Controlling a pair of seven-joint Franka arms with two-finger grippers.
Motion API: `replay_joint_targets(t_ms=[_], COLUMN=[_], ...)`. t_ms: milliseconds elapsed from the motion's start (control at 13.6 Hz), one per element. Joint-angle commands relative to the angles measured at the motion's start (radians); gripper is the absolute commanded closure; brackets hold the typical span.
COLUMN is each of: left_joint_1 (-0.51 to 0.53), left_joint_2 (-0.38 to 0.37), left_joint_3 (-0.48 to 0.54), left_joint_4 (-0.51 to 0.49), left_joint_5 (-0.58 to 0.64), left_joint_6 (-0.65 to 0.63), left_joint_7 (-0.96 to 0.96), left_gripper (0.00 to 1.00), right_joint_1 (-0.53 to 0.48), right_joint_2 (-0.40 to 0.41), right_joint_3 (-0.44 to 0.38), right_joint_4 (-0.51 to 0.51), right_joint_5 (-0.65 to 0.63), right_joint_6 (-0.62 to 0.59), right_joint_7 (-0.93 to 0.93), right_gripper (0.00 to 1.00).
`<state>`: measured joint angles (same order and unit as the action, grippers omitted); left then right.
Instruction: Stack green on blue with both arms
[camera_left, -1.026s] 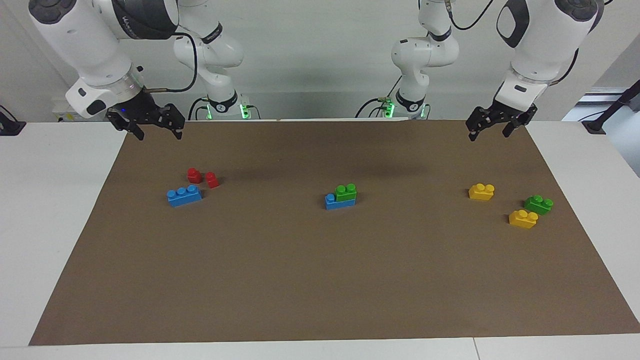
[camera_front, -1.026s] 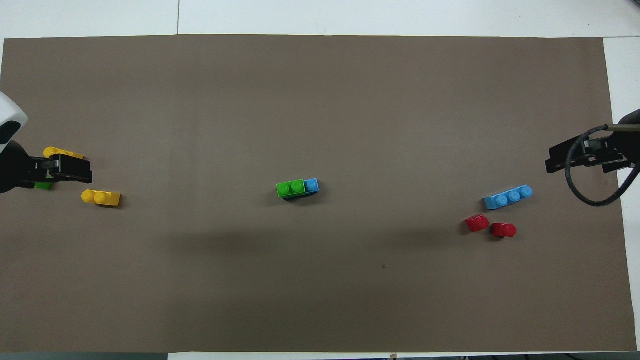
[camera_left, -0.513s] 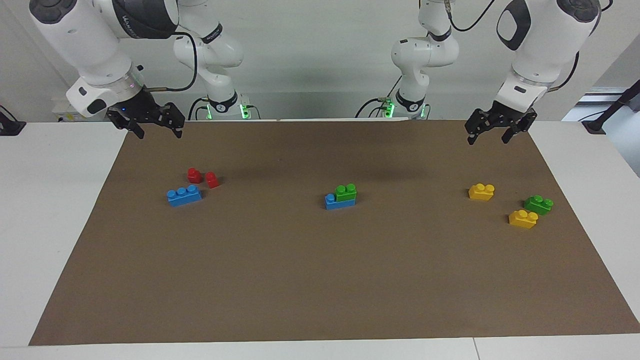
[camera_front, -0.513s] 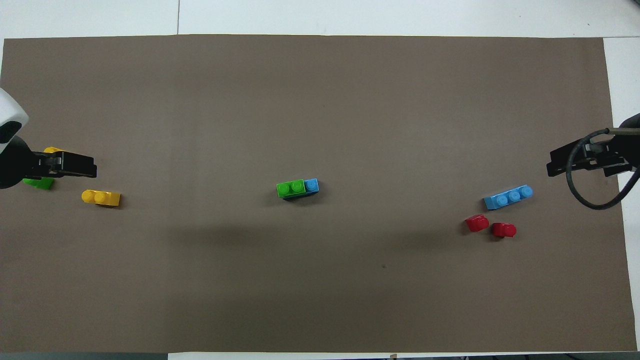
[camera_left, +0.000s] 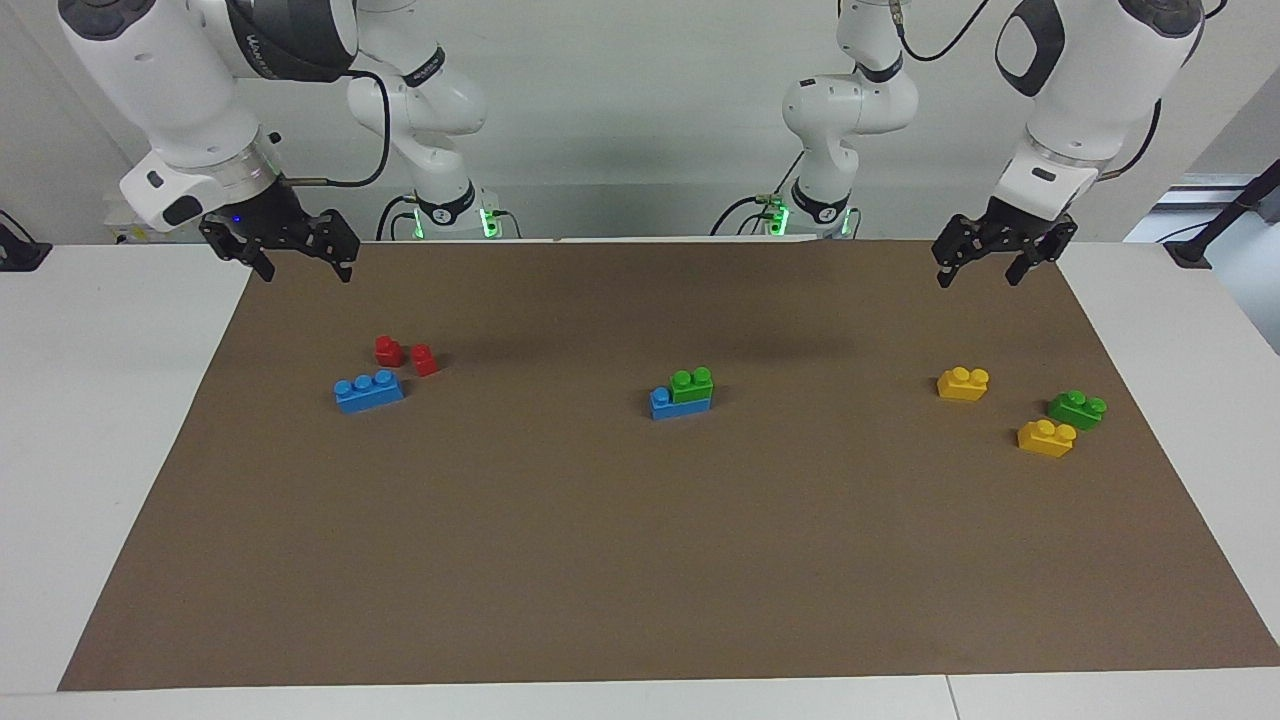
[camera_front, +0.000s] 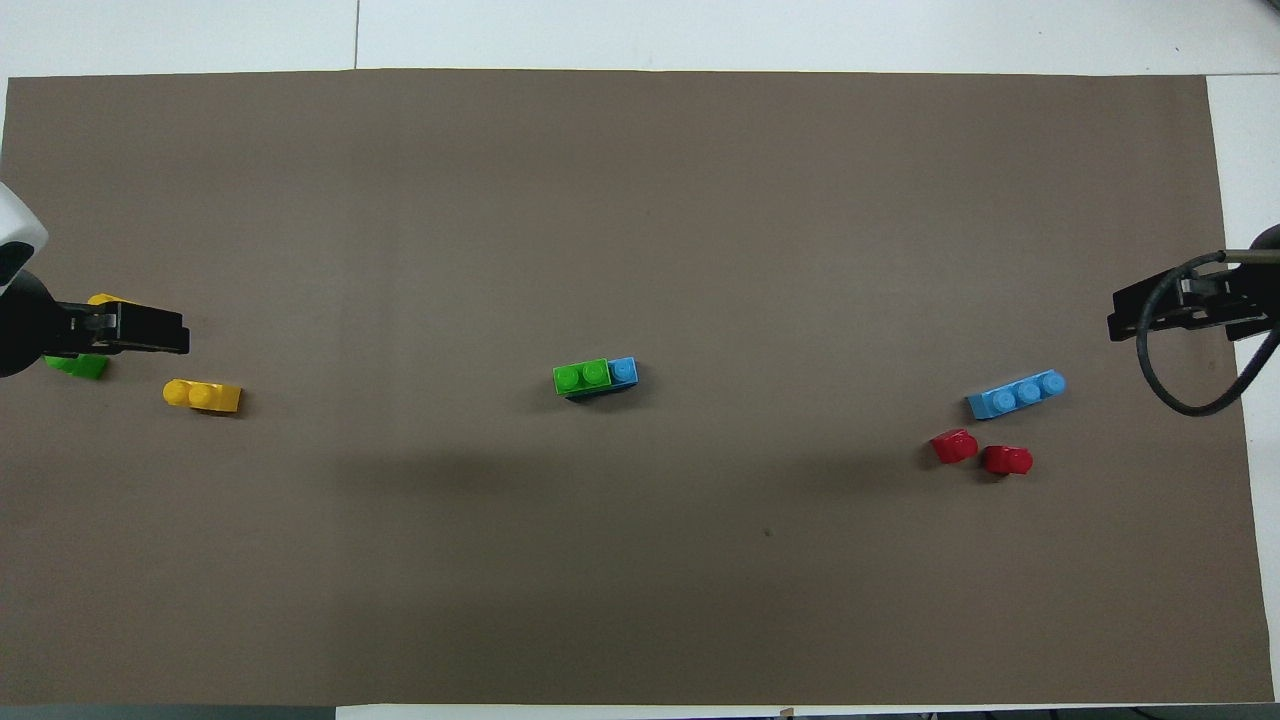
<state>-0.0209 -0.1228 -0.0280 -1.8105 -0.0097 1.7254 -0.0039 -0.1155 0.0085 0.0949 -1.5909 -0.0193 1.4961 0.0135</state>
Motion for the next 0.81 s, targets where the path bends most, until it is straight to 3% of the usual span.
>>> replay_joint_targets(t_ms=[0,733], left_joint_1=[0.004,0.007], left_joint_2=[-0.02,-0.028], left_joint_3=[0.011,0.014], left_joint_4=[-0.006,-0.006], left_joint_5=[-0.019,-0.019], left_joint_6=[0.003,0.002], left_joint_7=[0.022,0.015], left_gripper=[0.0,0.0], right_joint_1=[-0.018,-0.018], right_joint_2=[-0.019,-0.018], right_joint_3=[0.014,0.014], right_joint_4=[-0.024,-0.023], right_joint_5=[-0.014,-0.011], right_joint_6=[0.021,0.038], right_joint_7=[0.006,0.006], right_gripper=[0.0,0.0])
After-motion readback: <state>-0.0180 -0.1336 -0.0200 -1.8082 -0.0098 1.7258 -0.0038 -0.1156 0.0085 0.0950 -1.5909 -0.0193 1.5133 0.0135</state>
